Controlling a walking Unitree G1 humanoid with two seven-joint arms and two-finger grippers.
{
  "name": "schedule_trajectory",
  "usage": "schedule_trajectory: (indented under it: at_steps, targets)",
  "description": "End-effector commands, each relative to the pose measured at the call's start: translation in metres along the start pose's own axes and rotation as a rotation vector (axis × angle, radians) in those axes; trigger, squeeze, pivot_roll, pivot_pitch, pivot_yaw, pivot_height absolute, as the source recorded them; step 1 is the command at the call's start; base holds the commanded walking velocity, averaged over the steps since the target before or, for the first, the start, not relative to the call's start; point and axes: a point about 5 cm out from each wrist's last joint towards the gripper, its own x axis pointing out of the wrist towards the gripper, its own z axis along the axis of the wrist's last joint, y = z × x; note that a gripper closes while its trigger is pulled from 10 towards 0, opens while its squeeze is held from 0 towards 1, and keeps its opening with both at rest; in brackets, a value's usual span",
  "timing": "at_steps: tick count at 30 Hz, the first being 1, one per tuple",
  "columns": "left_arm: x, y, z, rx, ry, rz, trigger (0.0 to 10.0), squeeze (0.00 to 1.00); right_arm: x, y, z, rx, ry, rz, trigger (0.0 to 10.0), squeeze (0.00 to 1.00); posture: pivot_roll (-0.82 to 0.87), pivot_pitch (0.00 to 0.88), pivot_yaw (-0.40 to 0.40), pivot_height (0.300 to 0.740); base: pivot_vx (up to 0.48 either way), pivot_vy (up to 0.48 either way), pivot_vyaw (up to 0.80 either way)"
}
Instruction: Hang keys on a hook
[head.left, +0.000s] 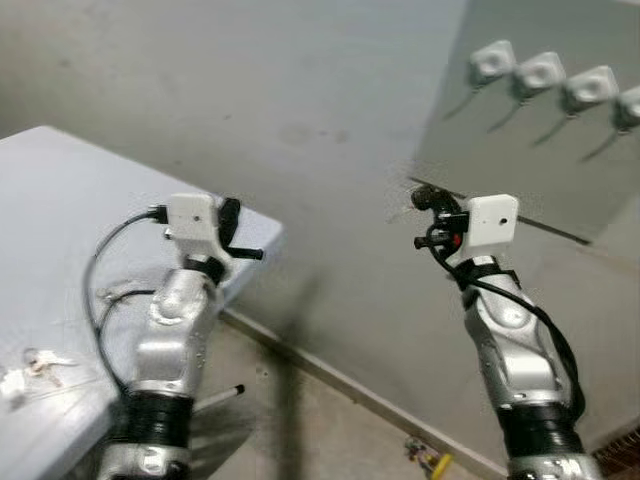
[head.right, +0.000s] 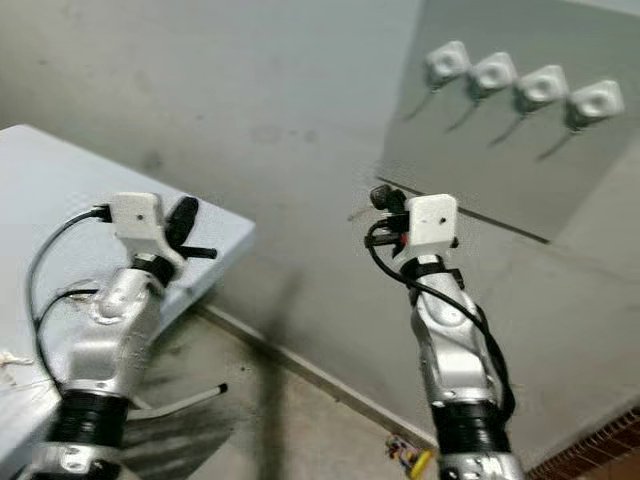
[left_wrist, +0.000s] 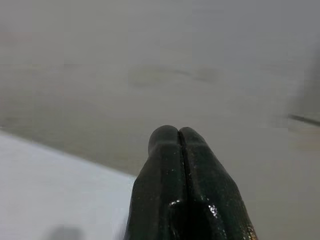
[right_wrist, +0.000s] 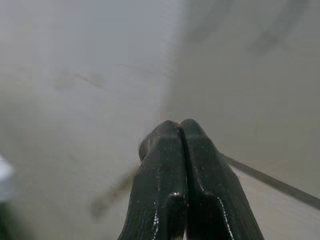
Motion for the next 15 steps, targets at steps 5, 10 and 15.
schedule_trajectory:
  at_steps: [5,10,15]
  targets:
    - [-0.001,0.0077,0.0054,-0.001,-0.013,0.026,10.0,0.0,0.0035,0.0056,0.0054,0.008,-0.009,0.022,10.0,0.0,0.0,0.0,-0.072,0.74,0.0,0.0,-0.72]
    - [-0.0002,0.0058,0.0084,0.014,-0.021,0.023,10.0,0.0,0.0032,0.0064,0.0044,0.007,0.003,0.025,10.0,0.0,0.0,0.0,-0.074,0.74,0.0,0.0,-0.72]
    - [0.0005,0.0026,0.0097,0.029,-0.018,0.009,10.0,0.0,0.0036,0.0067,0.0047,0.006,0.004,0.028,10.0,0.0,0.0,0.0,-0.074,0.74,0.0,0.0,-0.72]
